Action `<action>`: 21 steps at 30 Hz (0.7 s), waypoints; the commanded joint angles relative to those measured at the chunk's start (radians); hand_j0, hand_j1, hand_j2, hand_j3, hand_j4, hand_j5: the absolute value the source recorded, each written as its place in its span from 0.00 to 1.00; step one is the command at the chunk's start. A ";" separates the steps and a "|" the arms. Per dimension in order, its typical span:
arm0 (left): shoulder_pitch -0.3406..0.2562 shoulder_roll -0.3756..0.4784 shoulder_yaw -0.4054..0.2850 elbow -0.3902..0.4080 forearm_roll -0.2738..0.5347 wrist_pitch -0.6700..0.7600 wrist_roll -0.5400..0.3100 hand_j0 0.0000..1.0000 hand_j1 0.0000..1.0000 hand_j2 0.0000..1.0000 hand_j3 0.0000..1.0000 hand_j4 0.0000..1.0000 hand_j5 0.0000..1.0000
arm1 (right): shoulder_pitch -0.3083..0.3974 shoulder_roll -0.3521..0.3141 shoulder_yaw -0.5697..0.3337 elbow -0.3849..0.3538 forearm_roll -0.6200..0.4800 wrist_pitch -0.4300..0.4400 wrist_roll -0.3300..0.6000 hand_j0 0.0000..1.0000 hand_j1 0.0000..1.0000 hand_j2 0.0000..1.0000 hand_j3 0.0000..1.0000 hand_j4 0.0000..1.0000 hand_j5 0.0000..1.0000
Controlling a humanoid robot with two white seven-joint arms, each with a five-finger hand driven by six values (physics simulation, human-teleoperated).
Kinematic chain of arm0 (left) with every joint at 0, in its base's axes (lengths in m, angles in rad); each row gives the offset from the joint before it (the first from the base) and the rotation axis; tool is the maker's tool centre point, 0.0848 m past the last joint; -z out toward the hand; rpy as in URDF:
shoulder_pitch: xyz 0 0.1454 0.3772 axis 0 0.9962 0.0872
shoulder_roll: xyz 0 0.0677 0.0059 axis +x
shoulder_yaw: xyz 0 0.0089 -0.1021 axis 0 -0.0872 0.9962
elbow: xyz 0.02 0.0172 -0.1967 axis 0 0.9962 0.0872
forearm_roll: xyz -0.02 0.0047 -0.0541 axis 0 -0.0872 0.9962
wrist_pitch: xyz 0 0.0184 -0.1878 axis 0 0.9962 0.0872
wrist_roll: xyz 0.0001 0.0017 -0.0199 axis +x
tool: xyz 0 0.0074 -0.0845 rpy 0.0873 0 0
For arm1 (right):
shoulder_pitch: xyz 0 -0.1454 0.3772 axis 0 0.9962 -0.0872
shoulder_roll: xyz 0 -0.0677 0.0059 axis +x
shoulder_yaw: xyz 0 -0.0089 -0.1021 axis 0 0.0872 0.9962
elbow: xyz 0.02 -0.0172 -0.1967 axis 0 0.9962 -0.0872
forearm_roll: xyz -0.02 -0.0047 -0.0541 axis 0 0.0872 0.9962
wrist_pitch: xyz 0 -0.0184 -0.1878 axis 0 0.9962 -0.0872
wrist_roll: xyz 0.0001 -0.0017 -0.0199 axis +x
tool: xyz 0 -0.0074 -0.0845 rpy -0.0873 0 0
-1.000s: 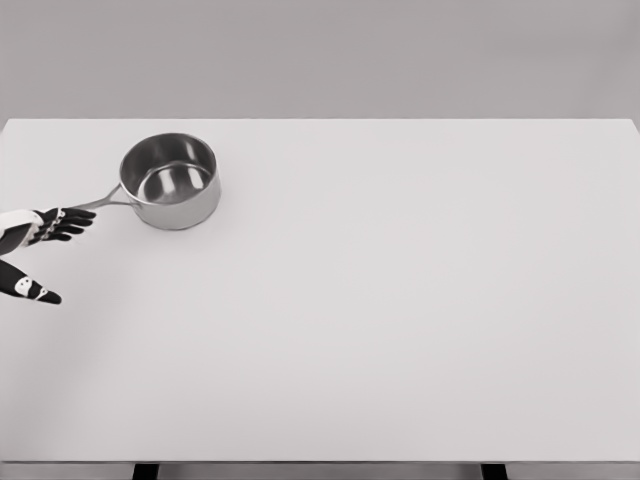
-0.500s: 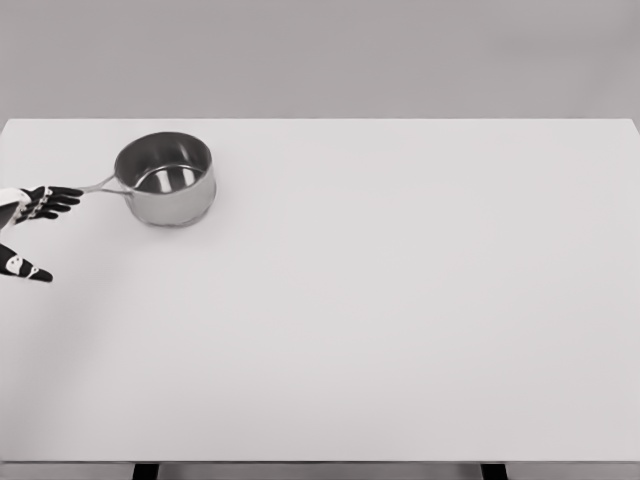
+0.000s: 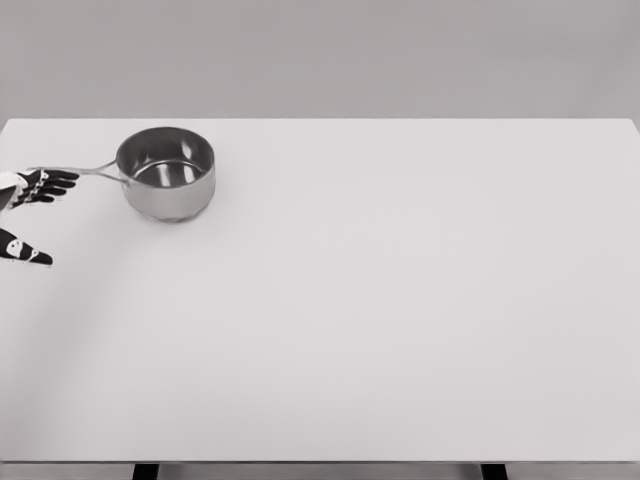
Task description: Rotate pot handle
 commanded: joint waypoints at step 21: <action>-0.086 -0.082 -0.008 0.107 -0.055 0.000 0.000 1.00 1.00 1.00 1.00 1.00 1.00 | 0.000 0.000 0.000 0.000 0.000 0.000 0.000 1.00 1.00 1.00 1.00 1.00 1.00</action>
